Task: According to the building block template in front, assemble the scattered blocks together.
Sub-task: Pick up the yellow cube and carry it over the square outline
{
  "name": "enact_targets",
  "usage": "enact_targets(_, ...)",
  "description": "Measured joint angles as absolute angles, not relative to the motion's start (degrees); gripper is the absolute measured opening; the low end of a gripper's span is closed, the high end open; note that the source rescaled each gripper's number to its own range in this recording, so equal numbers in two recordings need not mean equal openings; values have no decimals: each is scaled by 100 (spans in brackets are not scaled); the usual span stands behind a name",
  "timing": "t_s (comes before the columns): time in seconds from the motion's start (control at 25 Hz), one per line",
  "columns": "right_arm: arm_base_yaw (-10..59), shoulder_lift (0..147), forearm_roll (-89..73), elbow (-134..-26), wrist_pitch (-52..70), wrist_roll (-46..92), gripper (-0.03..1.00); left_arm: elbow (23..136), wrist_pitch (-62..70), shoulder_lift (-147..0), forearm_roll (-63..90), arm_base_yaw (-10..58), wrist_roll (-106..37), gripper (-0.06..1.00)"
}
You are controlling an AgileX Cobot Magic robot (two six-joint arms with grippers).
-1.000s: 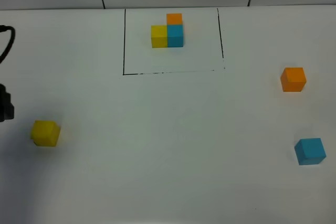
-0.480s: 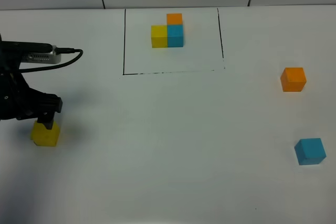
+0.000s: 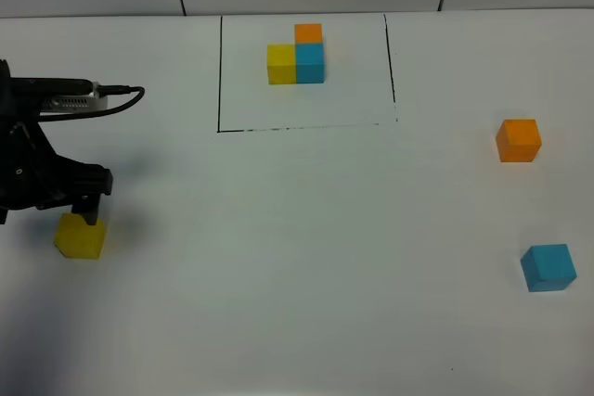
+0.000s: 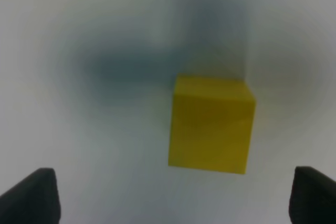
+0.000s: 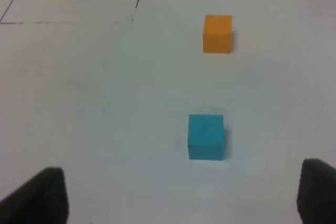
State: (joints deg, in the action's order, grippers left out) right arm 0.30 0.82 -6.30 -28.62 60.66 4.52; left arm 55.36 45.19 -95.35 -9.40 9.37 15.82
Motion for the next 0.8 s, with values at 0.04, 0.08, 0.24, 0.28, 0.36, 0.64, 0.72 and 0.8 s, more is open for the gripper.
enact_targets(0.04, 30, 82, -630, -2862, 6066, 452, 77, 5536, 4444, -9554, -841, 929, 1537, 100)
enact_targets(0.08, 30, 82, -630, -2862, 6066, 452, 77, 5515, 4331, -9576, -762, 925, 1472, 100)
enact_targets(0.24, 30, 82, -630, -2862, 6066, 451, 77, 5457, 4019, -9724, -509, 925, 1316, 100)
enact_targets(0.28, 30, 82, -630, -2862, 6066, 451, 77, 5456, 4016, -9797, -504, 925, 1304, 100)
enact_targets(0.36, 30, 82, -630, -2862, 6066, 446, 77, 5449, 4022, -9930, -491, 925, 1293, 100)
enact_targets(0.64, 30, 82, -630, -2862, 6066, 433, 76, 5442, 4019, -10350, -487, 925, 1257, 100)
enact_targets(0.72, 30, 82, -630, -2862, 6066, 433, 76, 5442, 3982, -10460, -487, 925, 1237, 99)
enact_targets(0.8, 30, 82, -630, -2862, 6066, 433, 76, 5442, 3913, -10525, -487, 925, 1234, 97)
